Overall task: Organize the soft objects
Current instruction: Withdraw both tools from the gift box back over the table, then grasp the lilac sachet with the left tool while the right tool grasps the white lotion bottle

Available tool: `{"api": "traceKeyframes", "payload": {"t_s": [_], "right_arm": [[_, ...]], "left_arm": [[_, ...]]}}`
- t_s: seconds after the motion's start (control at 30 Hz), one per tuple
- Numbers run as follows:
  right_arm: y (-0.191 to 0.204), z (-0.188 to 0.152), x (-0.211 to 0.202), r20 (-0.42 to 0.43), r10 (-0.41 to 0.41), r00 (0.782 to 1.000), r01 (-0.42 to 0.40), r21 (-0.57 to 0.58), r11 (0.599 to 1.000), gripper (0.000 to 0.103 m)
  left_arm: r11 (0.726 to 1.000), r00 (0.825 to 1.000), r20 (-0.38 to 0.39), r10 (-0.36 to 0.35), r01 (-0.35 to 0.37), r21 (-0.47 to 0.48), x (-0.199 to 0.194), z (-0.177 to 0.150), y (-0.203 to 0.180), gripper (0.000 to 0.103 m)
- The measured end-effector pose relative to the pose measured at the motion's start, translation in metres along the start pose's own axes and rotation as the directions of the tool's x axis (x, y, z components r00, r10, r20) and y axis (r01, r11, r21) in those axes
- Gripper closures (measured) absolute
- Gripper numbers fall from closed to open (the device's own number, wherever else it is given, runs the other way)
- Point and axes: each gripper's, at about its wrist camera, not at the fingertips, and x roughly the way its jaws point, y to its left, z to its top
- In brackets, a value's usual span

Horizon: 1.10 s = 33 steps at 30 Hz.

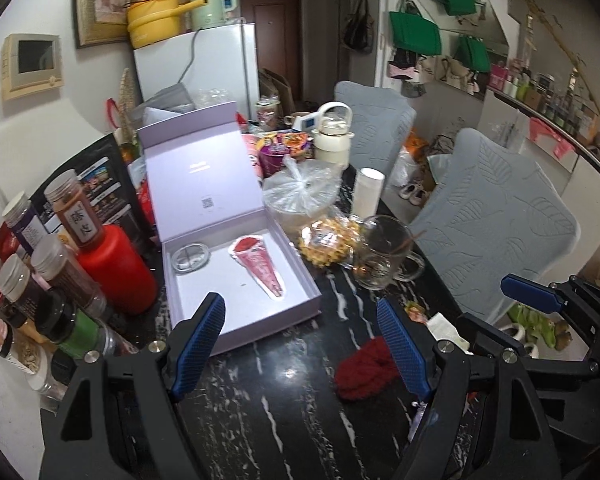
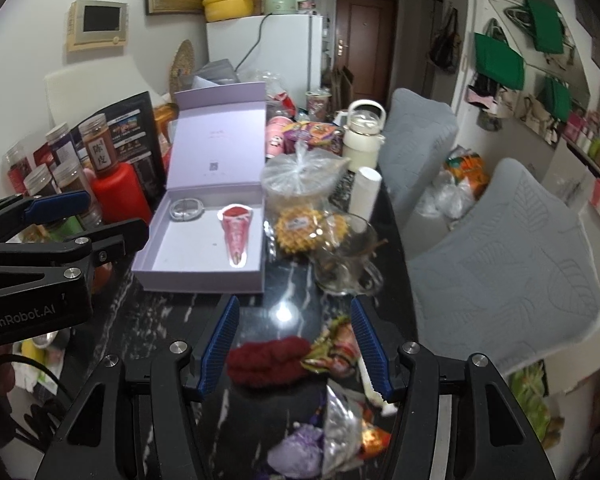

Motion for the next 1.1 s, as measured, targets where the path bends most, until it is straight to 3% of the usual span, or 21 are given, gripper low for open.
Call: {"api": "traceKeyframes", "payload": {"t_s": [0.67,1.1], "right_arm": [[-0.083,-0.056,-0.037,-0.073,-0.130,0.989,0.140,0.162,0.977,0.045],[-0.106,-0.093,-0.020,-0.177,-0.110,0.978,0.149,0.225,0.963,0.045]], "left_arm": [[0.973,0.981,-0.087,-0.175,0.186,0.138,0.002,-0.019,-0.103,0.024],[0.956,0.950,-0.212,-0.229,0.261,0.137,0.034,-0.042,-0.128,0.024]]}}
